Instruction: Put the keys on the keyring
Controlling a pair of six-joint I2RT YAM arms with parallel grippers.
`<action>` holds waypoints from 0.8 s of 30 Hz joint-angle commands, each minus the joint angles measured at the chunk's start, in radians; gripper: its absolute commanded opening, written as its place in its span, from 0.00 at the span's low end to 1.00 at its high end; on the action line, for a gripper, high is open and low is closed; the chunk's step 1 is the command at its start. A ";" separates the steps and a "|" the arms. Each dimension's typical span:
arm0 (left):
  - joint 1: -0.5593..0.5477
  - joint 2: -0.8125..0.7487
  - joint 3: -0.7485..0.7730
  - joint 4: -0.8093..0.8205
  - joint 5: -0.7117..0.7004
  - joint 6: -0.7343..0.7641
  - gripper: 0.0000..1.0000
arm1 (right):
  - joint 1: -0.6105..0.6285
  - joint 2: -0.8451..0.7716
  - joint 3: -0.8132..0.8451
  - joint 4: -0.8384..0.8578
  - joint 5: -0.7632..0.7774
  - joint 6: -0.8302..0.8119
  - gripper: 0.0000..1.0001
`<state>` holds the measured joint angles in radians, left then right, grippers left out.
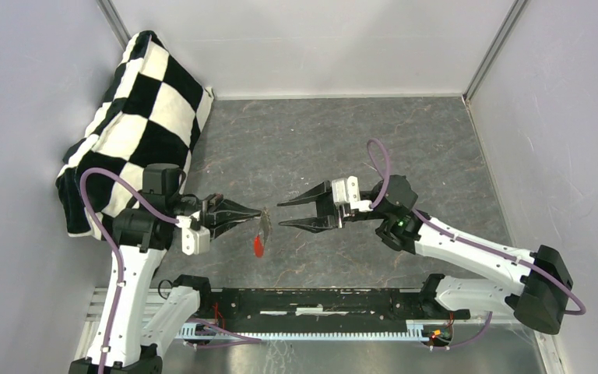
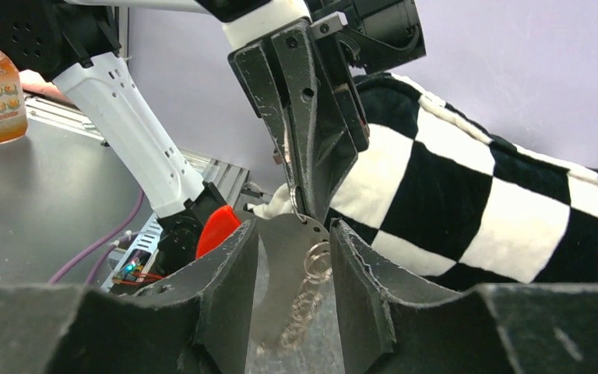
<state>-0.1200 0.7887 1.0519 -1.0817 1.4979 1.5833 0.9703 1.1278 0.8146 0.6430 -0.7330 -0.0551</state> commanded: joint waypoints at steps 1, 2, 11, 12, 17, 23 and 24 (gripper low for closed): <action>-0.003 0.022 0.052 0.023 0.106 -0.060 0.02 | 0.021 0.025 0.000 0.113 -0.008 0.027 0.45; -0.003 0.025 0.054 0.024 0.111 -0.071 0.02 | 0.026 0.031 0.002 0.118 -0.009 0.028 0.44; -0.003 0.037 0.023 0.110 0.061 -0.266 0.02 | -0.011 0.006 -0.009 -0.082 0.268 -0.055 0.47; -0.004 0.038 0.007 0.112 0.044 -0.287 0.02 | -0.043 -0.001 -0.031 -0.111 0.345 -0.026 0.49; -0.003 0.074 -0.075 0.113 -0.035 -0.373 0.02 | -0.289 0.095 -0.037 -0.387 0.661 0.229 0.53; -0.003 0.073 -0.131 0.113 -0.078 -0.322 0.02 | -0.324 0.193 -0.143 -0.505 0.908 0.236 0.54; -0.003 0.075 -0.139 0.116 -0.086 -0.317 0.02 | -0.326 0.202 -0.172 -0.494 0.939 0.235 0.55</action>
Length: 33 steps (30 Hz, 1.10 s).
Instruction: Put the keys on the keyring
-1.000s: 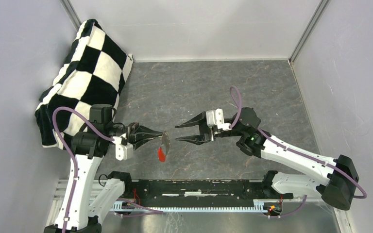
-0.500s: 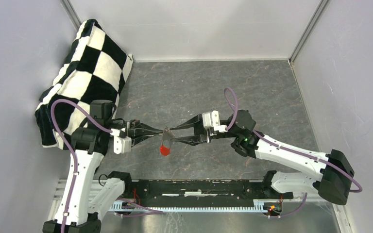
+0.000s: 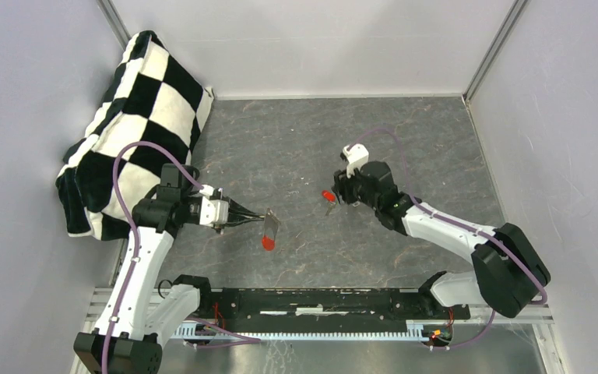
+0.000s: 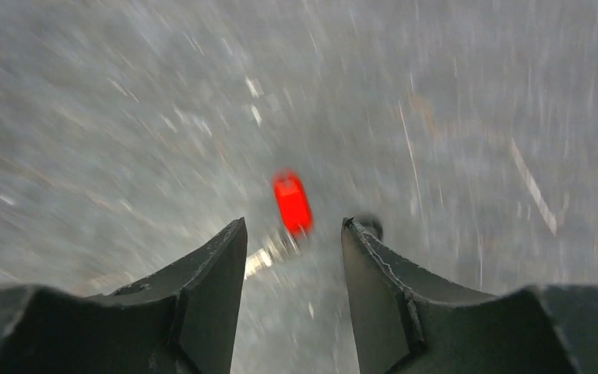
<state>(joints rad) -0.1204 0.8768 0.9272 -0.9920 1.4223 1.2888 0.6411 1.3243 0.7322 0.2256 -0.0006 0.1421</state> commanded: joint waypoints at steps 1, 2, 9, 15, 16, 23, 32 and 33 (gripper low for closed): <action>-0.003 -0.011 -0.022 0.037 -0.018 -0.027 0.02 | 0.001 0.025 -0.092 -0.092 0.234 0.029 0.54; -0.002 -0.008 -0.030 0.053 -0.024 -0.041 0.02 | 0.001 0.044 -0.086 -0.110 0.252 0.022 0.53; -0.002 0.040 -0.062 0.101 -0.048 -0.076 0.02 | 0.000 0.084 -0.147 -0.017 0.225 -0.011 0.49; -0.002 0.041 -0.064 0.101 -0.048 -0.067 0.02 | -0.001 0.121 -0.150 -0.003 0.225 -0.014 0.46; -0.002 0.040 -0.064 0.102 -0.047 -0.067 0.02 | 0.000 0.128 -0.154 0.005 0.220 -0.012 0.45; -0.003 0.032 -0.057 0.100 -0.049 -0.069 0.02 | -0.002 0.183 -0.154 0.036 0.205 -0.009 0.42; -0.002 0.018 -0.052 0.099 -0.048 -0.070 0.02 | -0.001 0.212 -0.163 0.072 0.221 -0.023 0.26; -0.002 0.018 -0.051 0.100 -0.048 -0.071 0.02 | -0.001 0.211 -0.165 0.076 0.220 -0.025 0.23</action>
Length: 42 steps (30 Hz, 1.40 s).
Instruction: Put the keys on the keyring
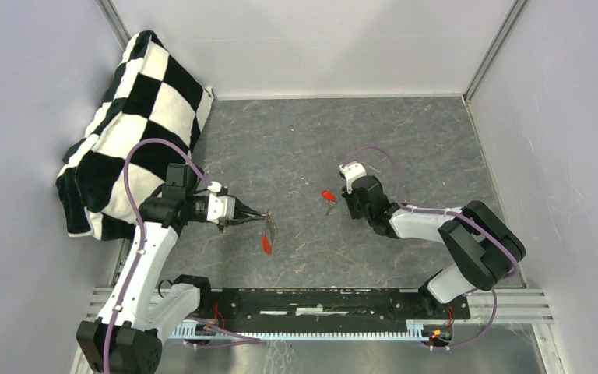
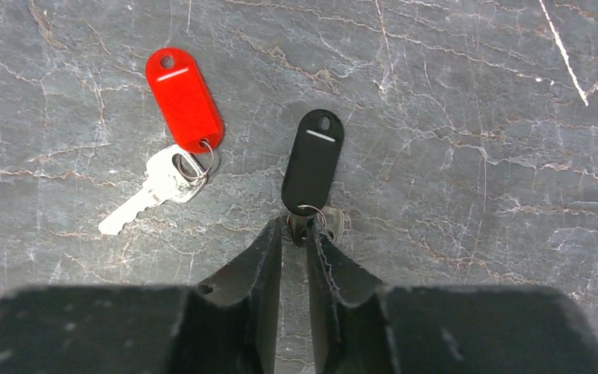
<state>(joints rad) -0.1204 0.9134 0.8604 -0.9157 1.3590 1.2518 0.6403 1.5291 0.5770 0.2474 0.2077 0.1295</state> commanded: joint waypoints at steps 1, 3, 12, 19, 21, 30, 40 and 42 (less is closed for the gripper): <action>-0.002 -0.019 0.017 0.023 0.015 -0.036 0.02 | -0.001 0.001 -0.015 0.059 0.012 -0.015 0.19; -0.002 -0.021 0.019 0.024 0.017 -0.038 0.02 | 0.000 -0.016 -0.027 0.075 0.011 -0.024 0.12; -0.002 -0.027 0.025 0.023 0.017 -0.047 0.02 | 0.000 -0.177 -0.048 0.108 -0.119 -0.064 0.00; -0.003 -0.036 0.019 0.024 0.017 -0.041 0.02 | -0.001 -0.270 -0.043 0.077 -0.235 -0.065 0.00; -0.002 -0.038 0.018 0.025 0.018 -0.039 0.02 | -0.001 -0.268 -0.040 0.055 -0.184 -0.063 0.01; -0.002 -0.049 0.018 0.025 0.021 -0.043 0.02 | -0.049 -0.116 -0.028 0.066 -0.155 -0.055 0.45; -0.002 -0.076 0.012 0.025 0.020 -0.045 0.02 | -0.160 -0.001 0.057 0.062 -0.327 -0.114 0.42; -0.002 -0.072 0.015 0.024 0.020 -0.044 0.02 | -0.170 0.016 0.069 0.053 -0.351 -0.117 0.40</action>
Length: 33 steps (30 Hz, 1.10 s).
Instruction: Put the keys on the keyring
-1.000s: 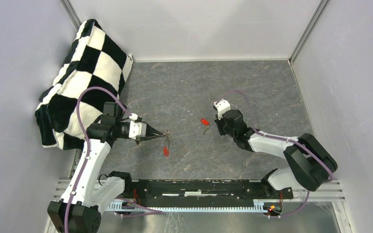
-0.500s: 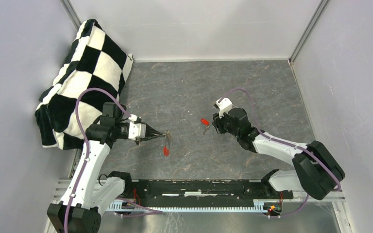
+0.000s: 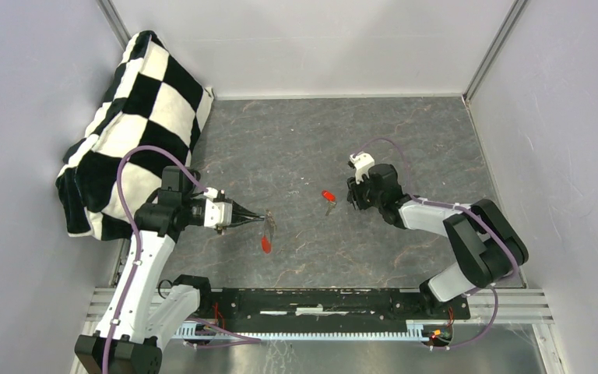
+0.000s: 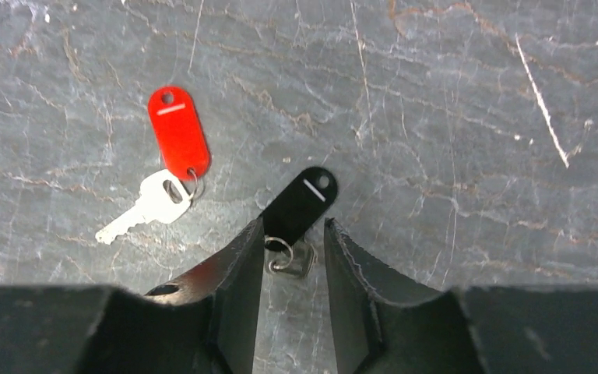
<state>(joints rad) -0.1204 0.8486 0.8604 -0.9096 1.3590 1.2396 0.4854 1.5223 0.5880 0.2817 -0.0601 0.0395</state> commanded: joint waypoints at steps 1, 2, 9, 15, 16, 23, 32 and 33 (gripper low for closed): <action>-0.002 -0.006 0.015 0.018 0.020 -0.031 0.02 | -0.016 0.028 0.058 0.020 -0.098 -0.025 0.38; -0.002 -0.003 0.016 0.018 0.020 -0.029 0.02 | -0.017 0.034 0.058 0.020 -0.105 -0.025 0.37; -0.002 0.001 0.033 0.018 0.017 -0.022 0.02 | -0.019 0.050 0.044 0.008 -0.128 -0.013 0.32; -0.002 -0.002 0.042 0.018 0.020 -0.025 0.02 | -0.023 0.036 0.033 -0.005 -0.102 -0.012 0.28; -0.002 -0.001 0.044 0.018 0.021 -0.026 0.02 | -0.023 0.035 0.031 -0.007 -0.100 -0.014 0.27; -0.002 -0.005 0.052 0.019 0.022 -0.028 0.02 | -0.024 -0.026 -0.001 -0.037 -0.082 -0.015 0.23; -0.002 -0.008 0.059 0.017 0.031 -0.028 0.02 | -0.024 -0.065 -0.039 -0.039 -0.078 -0.004 0.31; -0.002 -0.009 0.059 0.016 0.031 -0.030 0.02 | -0.024 -0.062 -0.039 -0.035 -0.080 -0.006 0.30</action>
<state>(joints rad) -0.1204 0.8505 0.8730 -0.9096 1.3598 1.2396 0.4644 1.4780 0.5564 0.2287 -0.1482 0.0292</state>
